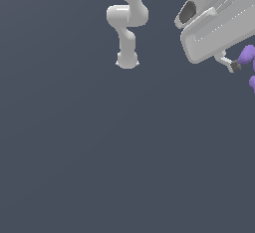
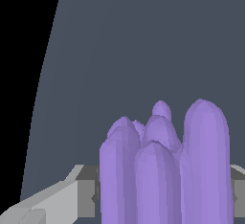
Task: Pick up the object and move it to a goal position.
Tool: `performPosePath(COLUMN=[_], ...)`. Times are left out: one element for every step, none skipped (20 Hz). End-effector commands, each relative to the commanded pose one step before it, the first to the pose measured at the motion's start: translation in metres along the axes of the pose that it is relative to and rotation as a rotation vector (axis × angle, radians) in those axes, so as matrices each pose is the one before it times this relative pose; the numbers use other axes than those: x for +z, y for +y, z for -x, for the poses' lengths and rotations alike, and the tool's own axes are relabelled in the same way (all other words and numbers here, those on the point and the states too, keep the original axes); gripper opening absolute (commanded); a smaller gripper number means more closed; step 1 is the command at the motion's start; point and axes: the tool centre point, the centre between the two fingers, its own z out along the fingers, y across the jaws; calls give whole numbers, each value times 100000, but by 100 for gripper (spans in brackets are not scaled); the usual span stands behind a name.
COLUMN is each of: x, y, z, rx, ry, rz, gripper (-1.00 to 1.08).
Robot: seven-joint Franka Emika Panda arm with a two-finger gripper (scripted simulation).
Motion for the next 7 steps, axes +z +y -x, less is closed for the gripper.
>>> performPosePath(x=[-452, -107, -73, -46, -16, 18, 6], y=[-491, -111, -71, -38, -2, 37, 14], z=[123, 24, 12, 8, 0, -13, 0], rx=[-893, -186, -117, -56, 0, 84, 32], ry=[-343, -77, -58, -43, 0, -30, 1], rz=[-1318, -293, -194, -108, 0, 63, 37], gripper=[-100, -100, -100, -100, -100, -100, -100])
